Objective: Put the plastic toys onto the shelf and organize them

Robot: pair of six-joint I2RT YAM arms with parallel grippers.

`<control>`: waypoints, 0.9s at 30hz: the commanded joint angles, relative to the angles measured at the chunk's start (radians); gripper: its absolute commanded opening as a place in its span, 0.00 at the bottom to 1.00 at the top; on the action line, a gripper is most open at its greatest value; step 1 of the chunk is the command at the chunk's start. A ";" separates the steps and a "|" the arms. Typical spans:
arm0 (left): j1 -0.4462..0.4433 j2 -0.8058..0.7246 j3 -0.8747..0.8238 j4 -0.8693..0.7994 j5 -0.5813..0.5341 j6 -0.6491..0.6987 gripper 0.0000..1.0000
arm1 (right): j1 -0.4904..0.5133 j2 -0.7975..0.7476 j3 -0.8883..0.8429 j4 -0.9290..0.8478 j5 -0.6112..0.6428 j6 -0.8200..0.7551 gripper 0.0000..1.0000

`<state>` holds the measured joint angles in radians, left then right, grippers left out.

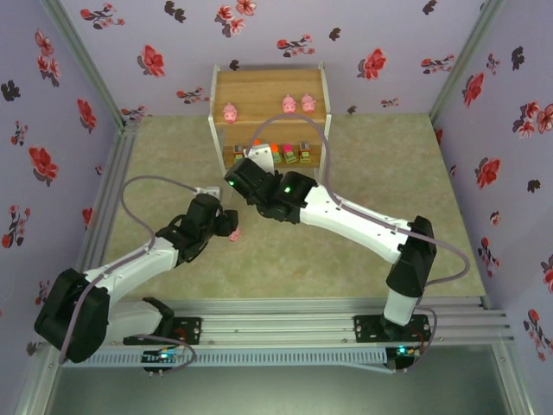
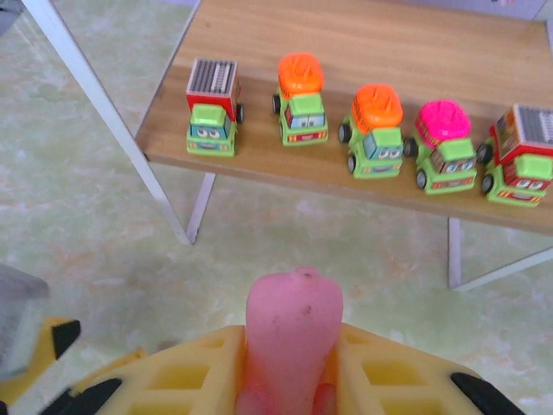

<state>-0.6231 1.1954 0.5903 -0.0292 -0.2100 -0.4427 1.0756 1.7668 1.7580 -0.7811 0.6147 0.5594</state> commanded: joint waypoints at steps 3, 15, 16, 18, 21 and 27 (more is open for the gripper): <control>-0.045 -0.019 0.022 0.054 0.028 0.060 0.64 | -0.027 -0.010 0.108 -0.072 0.045 -0.073 0.00; -0.075 -0.007 0.031 0.061 0.028 0.086 0.64 | -0.093 0.091 0.461 -0.178 0.041 -0.163 0.00; -0.078 -0.008 0.032 0.060 0.027 0.088 0.64 | -0.100 0.106 0.494 -0.189 0.036 -0.161 0.00; -0.079 -0.007 0.032 0.060 0.027 0.090 0.64 | -0.113 0.129 0.543 -0.203 0.017 -0.152 0.00; -0.081 -0.006 0.032 0.060 0.029 0.093 0.64 | -0.126 0.150 0.587 -0.196 0.002 -0.150 0.00; -0.087 0.004 0.036 0.064 0.054 0.099 0.65 | -0.170 0.217 0.708 -0.227 -0.033 -0.150 0.00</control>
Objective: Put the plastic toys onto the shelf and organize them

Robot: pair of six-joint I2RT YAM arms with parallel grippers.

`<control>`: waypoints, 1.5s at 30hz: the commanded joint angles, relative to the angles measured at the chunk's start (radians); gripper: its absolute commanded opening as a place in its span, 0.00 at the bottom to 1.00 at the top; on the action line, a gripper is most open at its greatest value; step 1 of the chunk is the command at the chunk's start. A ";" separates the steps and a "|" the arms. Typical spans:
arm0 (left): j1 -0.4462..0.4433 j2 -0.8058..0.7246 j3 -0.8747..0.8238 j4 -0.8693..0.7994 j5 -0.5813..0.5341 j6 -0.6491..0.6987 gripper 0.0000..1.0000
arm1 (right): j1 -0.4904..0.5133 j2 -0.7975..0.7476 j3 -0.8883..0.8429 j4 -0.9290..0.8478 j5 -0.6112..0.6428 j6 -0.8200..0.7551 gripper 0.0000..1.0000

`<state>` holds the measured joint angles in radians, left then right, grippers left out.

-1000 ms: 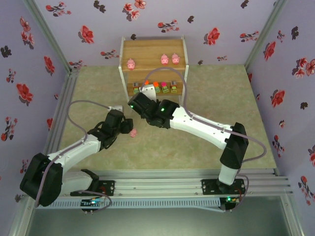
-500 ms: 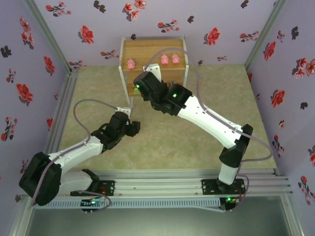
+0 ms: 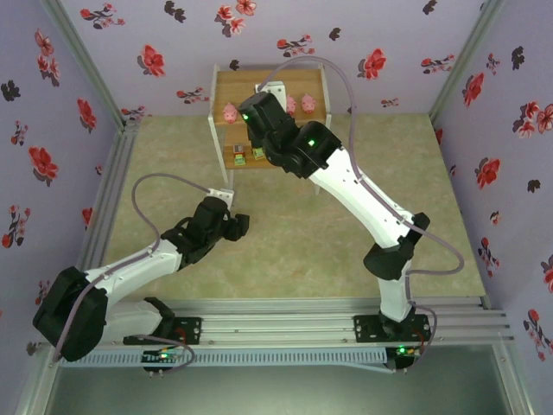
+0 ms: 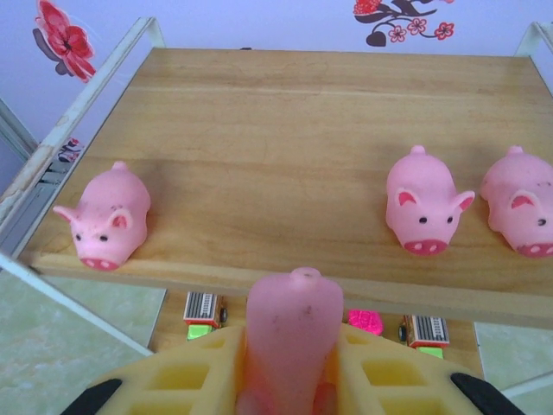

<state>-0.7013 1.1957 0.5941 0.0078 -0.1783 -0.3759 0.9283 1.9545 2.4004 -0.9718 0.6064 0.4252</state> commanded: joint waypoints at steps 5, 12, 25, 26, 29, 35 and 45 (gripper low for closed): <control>-0.013 0.001 0.032 0.032 0.048 0.045 0.67 | -0.058 0.095 0.166 -0.059 -0.055 -0.033 0.01; -0.014 -0.004 0.032 0.032 0.048 0.048 0.67 | -0.097 0.139 0.209 -0.048 -0.086 -0.047 0.01; -0.014 -0.010 0.032 0.024 0.048 0.049 0.68 | -0.107 0.170 0.212 -0.002 -0.045 -0.103 0.01; -0.013 -0.010 0.033 0.024 0.048 0.049 0.68 | -0.107 0.175 0.210 0.003 -0.041 -0.108 0.01; -0.014 -0.013 0.032 0.023 0.048 0.049 0.68 | -0.109 0.182 0.212 0.014 -0.039 -0.117 0.01; -0.014 -0.015 0.030 0.023 0.046 0.050 0.68 | -0.121 0.195 0.226 0.027 -0.027 -0.133 0.02; -0.014 -0.013 0.031 0.021 0.045 0.048 0.68 | -0.137 0.214 0.237 0.027 -0.042 -0.143 0.03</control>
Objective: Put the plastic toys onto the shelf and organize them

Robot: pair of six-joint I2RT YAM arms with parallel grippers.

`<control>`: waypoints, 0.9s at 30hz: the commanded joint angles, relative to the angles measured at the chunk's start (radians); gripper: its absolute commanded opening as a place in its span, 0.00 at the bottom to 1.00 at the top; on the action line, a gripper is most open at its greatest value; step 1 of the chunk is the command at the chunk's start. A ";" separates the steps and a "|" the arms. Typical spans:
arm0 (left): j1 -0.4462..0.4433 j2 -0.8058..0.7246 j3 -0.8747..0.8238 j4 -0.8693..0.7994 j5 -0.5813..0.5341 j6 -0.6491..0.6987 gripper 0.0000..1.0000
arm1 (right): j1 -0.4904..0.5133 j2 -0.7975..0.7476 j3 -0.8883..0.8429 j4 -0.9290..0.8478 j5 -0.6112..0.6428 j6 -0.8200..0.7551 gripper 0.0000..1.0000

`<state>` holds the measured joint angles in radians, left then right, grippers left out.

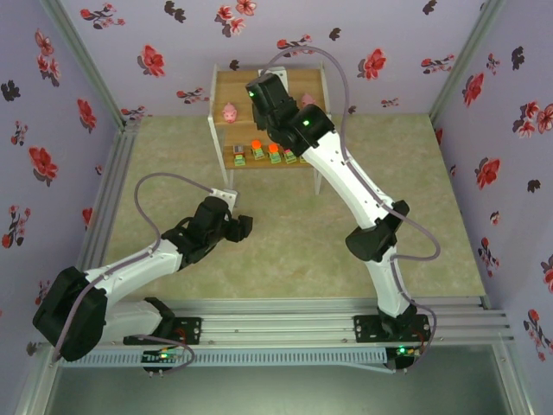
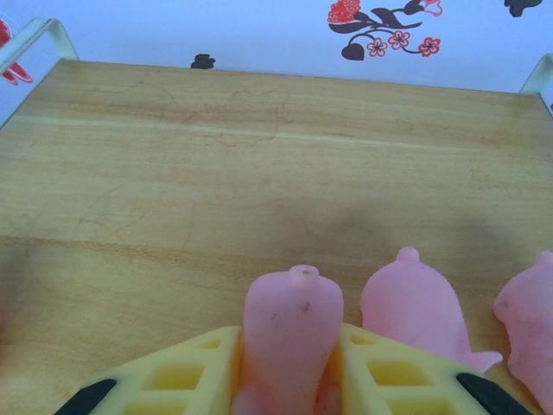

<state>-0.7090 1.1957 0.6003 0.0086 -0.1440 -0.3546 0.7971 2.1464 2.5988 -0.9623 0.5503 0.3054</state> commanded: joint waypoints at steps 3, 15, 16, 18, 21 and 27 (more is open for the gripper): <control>-0.006 -0.013 0.026 0.019 0.010 0.028 0.68 | -0.007 0.029 0.040 0.010 0.014 -0.017 0.03; -0.006 -0.008 0.031 0.014 0.011 0.028 0.68 | -0.006 0.035 0.040 0.004 0.007 -0.015 0.12; -0.006 -0.009 0.032 0.014 0.011 0.028 0.68 | -0.007 0.035 0.040 0.004 0.007 -0.014 0.12; -0.006 -0.006 0.032 0.014 0.011 0.028 0.68 | -0.006 0.034 0.040 0.006 0.006 -0.015 0.13; -0.006 -0.005 0.033 0.014 0.011 0.028 0.68 | -0.006 0.029 0.041 0.006 -0.001 -0.014 0.13; -0.006 -0.005 0.033 0.013 0.011 0.028 0.68 | -0.006 0.013 0.047 0.005 -0.012 -0.017 0.16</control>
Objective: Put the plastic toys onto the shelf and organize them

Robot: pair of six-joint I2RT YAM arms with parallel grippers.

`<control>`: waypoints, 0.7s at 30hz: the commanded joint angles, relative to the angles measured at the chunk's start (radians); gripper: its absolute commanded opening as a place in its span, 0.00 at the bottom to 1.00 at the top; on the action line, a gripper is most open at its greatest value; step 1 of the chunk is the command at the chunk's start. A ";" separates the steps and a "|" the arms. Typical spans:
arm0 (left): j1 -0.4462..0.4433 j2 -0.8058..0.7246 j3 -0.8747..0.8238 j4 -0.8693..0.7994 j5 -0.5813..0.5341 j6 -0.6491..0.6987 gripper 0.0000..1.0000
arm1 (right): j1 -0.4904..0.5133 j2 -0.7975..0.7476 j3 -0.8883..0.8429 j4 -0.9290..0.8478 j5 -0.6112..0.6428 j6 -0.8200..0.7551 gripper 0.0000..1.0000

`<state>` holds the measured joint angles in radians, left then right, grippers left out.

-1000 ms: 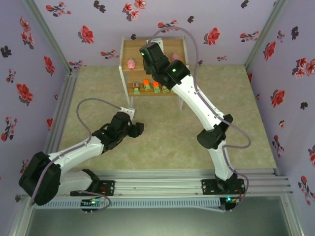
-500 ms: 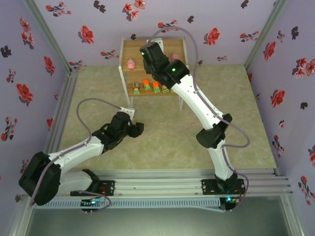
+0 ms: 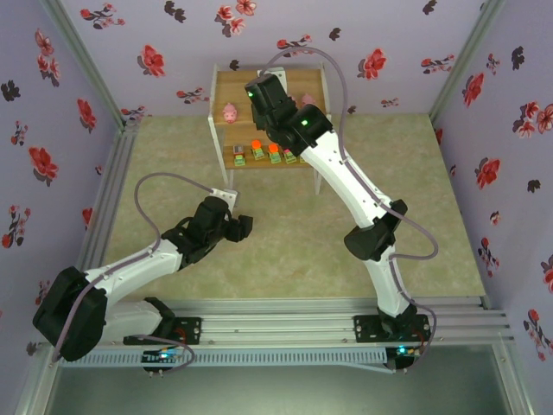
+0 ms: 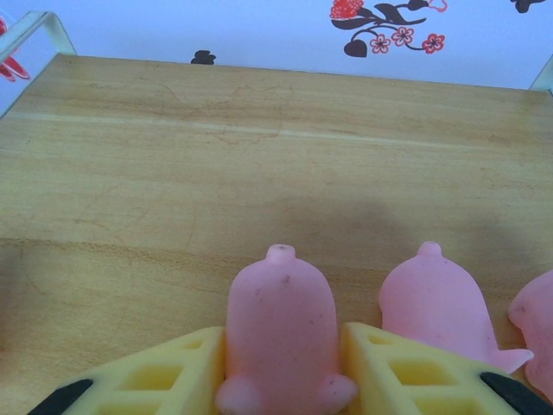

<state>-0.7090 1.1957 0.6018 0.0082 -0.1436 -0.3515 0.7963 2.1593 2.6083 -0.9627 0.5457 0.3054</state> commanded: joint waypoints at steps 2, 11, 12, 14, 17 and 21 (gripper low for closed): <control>-0.007 -0.002 0.033 0.013 0.011 0.023 0.68 | -0.004 -0.002 0.039 0.006 -0.009 -0.016 0.17; -0.006 0.005 0.033 0.013 0.010 0.023 0.68 | 0.001 -0.015 0.053 0.002 -0.018 -0.017 0.18; -0.006 0.006 0.035 0.013 0.010 0.023 0.68 | 0.003 -0.020 0.057 0.002 -0.015 -0.018 0.18; -0.006 0.007 0.035 0.013 0.010 0.021 0.68 | 0.007 -0.029 0.061 0.002 -0.015 -0.019 0.18; -0.006 0.007 0.036 0.015 0.006 0.019 0.69 | 0.015 -0.051 0.060 0.004 -0.013 -0.020 0.20; -0.006 0.009 0.035 0.017 -0.012 0.016 0.69 | 0.023 -0.081 0.056 0.000 -0.017 -0.015 0.21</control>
<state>-0.7090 1.1980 0.6125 0.0078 -0.1452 -0.3515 0.8085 2.1464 2.6423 -0.9638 0.5339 0.3058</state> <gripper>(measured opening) 0.692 0.203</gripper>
